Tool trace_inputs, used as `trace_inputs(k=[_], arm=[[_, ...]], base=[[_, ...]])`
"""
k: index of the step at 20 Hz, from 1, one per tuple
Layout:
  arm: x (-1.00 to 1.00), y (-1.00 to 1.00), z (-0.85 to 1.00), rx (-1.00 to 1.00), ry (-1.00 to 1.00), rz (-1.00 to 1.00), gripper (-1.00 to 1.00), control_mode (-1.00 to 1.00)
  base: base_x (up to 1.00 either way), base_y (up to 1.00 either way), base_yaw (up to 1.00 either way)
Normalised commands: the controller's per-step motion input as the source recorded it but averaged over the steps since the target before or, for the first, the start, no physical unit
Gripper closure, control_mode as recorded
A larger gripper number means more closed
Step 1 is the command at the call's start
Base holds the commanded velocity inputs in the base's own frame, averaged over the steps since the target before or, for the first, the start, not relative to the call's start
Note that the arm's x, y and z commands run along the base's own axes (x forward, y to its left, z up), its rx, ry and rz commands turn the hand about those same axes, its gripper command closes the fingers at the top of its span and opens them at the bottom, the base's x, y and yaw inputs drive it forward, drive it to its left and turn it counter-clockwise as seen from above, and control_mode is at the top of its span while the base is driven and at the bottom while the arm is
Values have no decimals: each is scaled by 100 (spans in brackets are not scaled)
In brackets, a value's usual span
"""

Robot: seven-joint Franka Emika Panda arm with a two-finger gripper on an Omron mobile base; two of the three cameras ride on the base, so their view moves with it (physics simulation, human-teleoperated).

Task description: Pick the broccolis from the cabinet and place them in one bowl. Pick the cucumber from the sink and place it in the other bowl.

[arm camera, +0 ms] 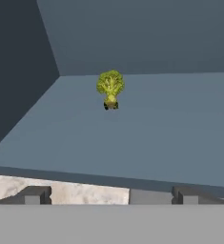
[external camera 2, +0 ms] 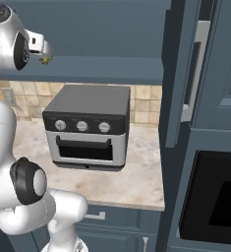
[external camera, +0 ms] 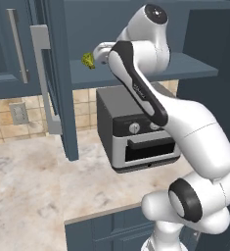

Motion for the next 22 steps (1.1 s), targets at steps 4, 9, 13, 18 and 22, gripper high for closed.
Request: trace_inputs(k=[4, 9, 13, 18, 22], arm=[[52, 0, -13, 0, -1, 0, -100, -100], [59, 0, -1, 0, 0, 0, -100, -100], [58, 2, 0, 0, 0, 0, -100, -100], [46, 13, 0, 0, 4, 0, -100, -100], [44, 22, 0, 0, 6, 0, -100, -100]], base=[[0, 0, 0], [0, 0, 0], [0, 0, 0], [0, 0, 0], [0, 0, 0]])
